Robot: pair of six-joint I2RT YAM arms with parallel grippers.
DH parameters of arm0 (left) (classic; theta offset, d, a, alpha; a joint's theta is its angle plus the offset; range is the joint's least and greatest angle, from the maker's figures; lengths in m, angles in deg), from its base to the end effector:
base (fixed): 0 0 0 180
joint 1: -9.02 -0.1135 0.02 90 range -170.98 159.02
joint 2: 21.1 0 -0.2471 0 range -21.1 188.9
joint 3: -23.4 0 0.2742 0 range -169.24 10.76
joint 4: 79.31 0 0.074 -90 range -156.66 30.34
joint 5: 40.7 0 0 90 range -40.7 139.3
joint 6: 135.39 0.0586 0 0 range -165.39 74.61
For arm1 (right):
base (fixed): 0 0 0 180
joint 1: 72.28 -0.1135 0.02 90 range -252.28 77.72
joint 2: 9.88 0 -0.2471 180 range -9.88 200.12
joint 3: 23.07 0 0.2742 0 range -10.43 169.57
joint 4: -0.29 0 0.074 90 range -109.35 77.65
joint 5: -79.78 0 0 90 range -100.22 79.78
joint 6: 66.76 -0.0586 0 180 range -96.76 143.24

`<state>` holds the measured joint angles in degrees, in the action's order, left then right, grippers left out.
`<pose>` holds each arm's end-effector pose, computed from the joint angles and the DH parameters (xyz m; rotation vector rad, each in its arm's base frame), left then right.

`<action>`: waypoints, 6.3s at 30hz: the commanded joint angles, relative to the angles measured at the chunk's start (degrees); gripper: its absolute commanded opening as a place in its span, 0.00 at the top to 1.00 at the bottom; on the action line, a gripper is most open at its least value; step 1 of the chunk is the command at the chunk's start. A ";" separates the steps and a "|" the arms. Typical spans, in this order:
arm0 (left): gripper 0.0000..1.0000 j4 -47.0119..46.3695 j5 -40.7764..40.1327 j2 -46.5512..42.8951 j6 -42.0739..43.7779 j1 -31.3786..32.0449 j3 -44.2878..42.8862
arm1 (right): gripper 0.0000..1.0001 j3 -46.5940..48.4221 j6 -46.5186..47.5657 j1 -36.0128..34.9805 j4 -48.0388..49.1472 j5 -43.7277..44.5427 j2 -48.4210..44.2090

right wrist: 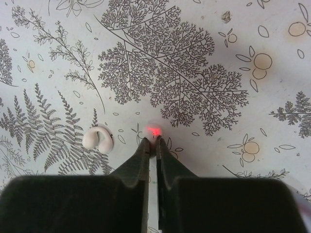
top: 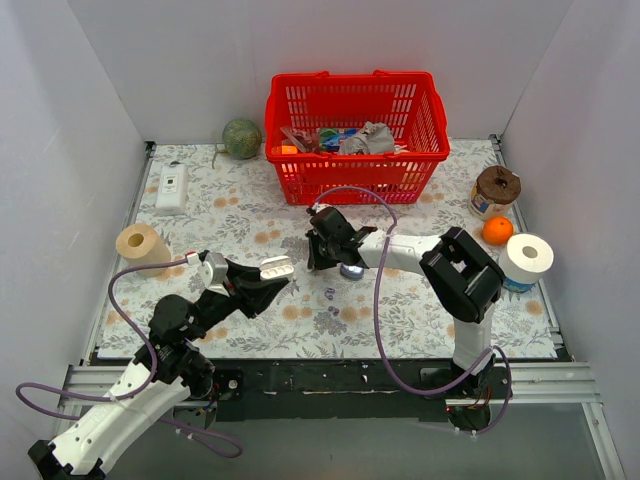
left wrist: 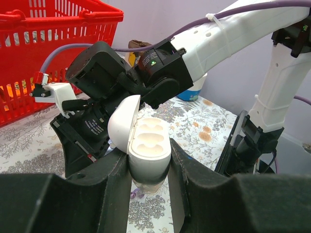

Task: Insert the wireless bluetooth earbuds into the charging case
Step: Pick up the earbud from the center of the board, then place the earbud in the charging case, then pick up the earbud from the center of the board.

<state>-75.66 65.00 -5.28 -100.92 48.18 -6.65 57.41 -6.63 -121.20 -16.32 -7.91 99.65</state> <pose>0.1266 -0.1236 0.2722 0.0343 1.5844 -1.5305 0.2876 0.3263 0.1184 -0.3861 2.4231 0.5963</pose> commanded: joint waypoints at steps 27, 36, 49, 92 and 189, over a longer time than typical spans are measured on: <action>1.00 -0.15 37.98 22.93 7.72 -0.22 -17.21 | 0.99 5.73 34.35 -12.15 -39.36 -12.92 -59.51; 1.00 4.94 47.04 32.16 10.00 -0.31 -23.63 | 0.99 5.82 36.28 -13.56 -40.86 -19.70 -61.99; 1.00 7.32 51.88 36.31 9.30 -0.31 -26.62 | 0.99 8.54 38.74 -17.78 -35.94 -21.47 -54.96; 1.00 -0.58 48.54 32.18 1.65 -0.22 -22.85 | 0.99 5.12 37.17 -22.88 -28.29 -13.21 -49.68; 1.00 9.35 21.74 3.70 1.21 -0.22 -9.31 | 0.99 -2.80 9.83 -5.21 7.31 -10.04 -1.35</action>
<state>-66.44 86.20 -1.98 -99.65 47.87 -16.20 52.60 3.45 -126.12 -11.23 -16.96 97.43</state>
